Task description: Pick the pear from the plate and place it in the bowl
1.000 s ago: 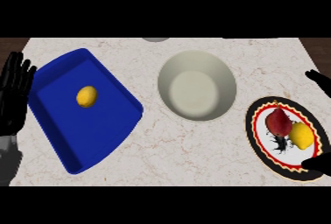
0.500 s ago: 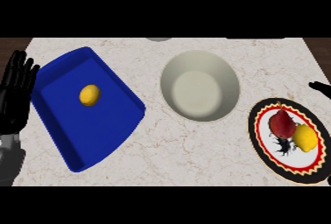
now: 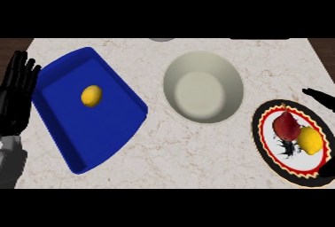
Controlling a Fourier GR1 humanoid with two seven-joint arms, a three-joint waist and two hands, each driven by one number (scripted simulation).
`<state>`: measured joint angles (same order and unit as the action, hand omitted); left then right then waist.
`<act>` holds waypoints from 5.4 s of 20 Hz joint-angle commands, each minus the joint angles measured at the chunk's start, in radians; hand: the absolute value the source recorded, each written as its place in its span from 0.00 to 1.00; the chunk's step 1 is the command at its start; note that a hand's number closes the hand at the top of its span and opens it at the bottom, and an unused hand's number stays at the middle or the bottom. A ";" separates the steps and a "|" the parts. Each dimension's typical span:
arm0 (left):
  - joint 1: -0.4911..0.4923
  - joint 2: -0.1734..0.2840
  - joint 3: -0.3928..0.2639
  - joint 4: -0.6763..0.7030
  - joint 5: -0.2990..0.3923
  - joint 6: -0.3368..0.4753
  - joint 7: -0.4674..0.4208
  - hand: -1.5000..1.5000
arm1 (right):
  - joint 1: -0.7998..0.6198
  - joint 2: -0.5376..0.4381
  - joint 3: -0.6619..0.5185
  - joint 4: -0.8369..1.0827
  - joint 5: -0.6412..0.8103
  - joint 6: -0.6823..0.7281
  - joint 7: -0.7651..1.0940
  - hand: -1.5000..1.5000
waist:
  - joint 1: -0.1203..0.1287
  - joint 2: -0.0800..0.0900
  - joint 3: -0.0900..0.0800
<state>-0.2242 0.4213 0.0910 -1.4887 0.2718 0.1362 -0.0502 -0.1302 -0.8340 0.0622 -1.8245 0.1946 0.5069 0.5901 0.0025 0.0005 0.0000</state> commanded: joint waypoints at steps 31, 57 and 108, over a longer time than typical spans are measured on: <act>0.006 -0.075 0.128 0.006 -0.091 -0.118 0.009 0.50 | -0.059 0.275 -0.086 0.516 0.500 -0.067 -0.497 0.00 | -0.002 -0.001 0.000; 0.017 -0.120 0.128 -0.161 -0.128 -0.098 0.165 0.50 | -0.173 0.370 -0.111 0.743 0.689 -0.274 -0.641 1.00 | -0.001 -0.003 0.000; -0.024 -0.111 0.148 0.007 -0.138 -0.148 0.028 0.50 | -1.133 0.203 -0.072 1.333 0.449 0.159 -1.325 1.00 | 0.016 -0.004 -0.001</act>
<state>-0.2720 0.2921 0.2249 -1.4659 0.1224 0.0056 -0.0251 -1.2582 -0.7153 -0.0507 -0.4714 0.6444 0.5381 -0.7017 0.0194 -0.0026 -0.0017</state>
